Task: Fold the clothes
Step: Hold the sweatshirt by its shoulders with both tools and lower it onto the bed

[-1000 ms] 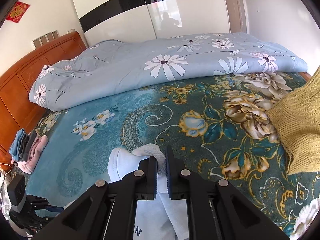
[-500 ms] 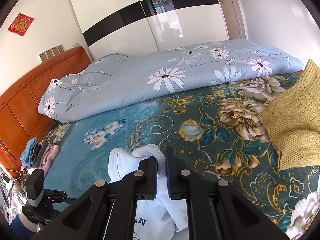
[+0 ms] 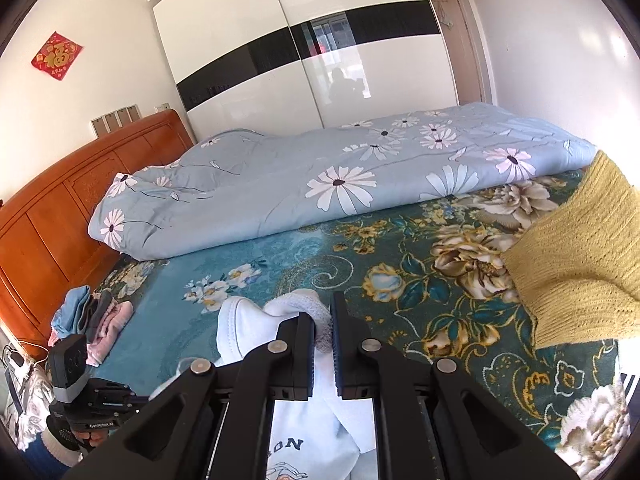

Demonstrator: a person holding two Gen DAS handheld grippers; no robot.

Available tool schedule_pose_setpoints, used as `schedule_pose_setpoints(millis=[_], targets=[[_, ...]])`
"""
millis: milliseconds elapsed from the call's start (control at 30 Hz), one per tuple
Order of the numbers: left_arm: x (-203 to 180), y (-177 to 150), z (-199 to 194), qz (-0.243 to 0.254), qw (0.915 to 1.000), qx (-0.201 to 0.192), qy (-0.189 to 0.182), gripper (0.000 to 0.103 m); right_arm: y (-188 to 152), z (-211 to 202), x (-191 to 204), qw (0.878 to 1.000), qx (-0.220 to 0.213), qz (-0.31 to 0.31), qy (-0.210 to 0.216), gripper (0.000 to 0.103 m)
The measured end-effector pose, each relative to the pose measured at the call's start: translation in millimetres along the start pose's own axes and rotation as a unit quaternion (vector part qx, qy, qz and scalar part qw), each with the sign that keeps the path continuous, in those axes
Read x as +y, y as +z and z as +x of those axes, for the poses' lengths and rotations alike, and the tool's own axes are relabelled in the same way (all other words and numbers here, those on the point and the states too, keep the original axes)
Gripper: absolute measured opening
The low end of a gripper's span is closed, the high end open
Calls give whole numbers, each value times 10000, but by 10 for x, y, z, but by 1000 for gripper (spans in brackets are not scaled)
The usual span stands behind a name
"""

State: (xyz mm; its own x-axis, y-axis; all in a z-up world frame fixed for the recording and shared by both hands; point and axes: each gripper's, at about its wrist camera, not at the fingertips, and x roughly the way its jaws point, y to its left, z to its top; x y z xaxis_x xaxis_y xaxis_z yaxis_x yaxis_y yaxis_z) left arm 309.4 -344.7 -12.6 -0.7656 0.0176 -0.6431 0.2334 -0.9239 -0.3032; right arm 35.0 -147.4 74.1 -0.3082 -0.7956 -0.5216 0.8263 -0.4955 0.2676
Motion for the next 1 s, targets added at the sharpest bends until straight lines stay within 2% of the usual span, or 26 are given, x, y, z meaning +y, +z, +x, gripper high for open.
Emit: schedule_pose_setpoints(millis=[100, 167, 300, 400, 533, 667, 833, 933, 1000], targets=[[-106, 270, -520, 347, 9967, -513, 518, 4, 236, -275, 288, 9991, -345, -225, 57, 7], [-232, 443, -884, 670, 9892, -891, 954, 4, 403, -523, 510, 9972, -630, -395, 107, 8], [-486, 703, -1635, 1019, 9676, -1645, 1620, 4, 728, -1068, 967, 9894, -1226, -751, 205, 7], [-694, 783, -2188, 1284, 9453, -2173, 2067, 4, 848, -1513, 1295, 9810, -1633, -1007, 280, 7], [-949, 737, -2911, 1476, 9205, -2756, 2342, 4, 869, -2042, 1624, 9700, -2029, -1282, 389, 7], [-1158, 555, -3482, 1572, 9007, -3095, 2612, 4, 795, -2425, 1854, 9612, -2239, -1512, 557, 7], [-1371, 297, -3948, 1721, 8831, -3261, 2903, 4, 675, -2693, 2064, 9538, -2341, -1753, 689, 7], [-1429, 248, -4132, 1761, 8795, -3281, 2963, 4, 653, -2819, 2168, 9483, -2432, -1903, 734, 7], [-1405, 284, -4170, 1731, 8816, -3233, 2972, 4, 664, -2872, 2203, 9466, -2453, -1953, 749, 7]])
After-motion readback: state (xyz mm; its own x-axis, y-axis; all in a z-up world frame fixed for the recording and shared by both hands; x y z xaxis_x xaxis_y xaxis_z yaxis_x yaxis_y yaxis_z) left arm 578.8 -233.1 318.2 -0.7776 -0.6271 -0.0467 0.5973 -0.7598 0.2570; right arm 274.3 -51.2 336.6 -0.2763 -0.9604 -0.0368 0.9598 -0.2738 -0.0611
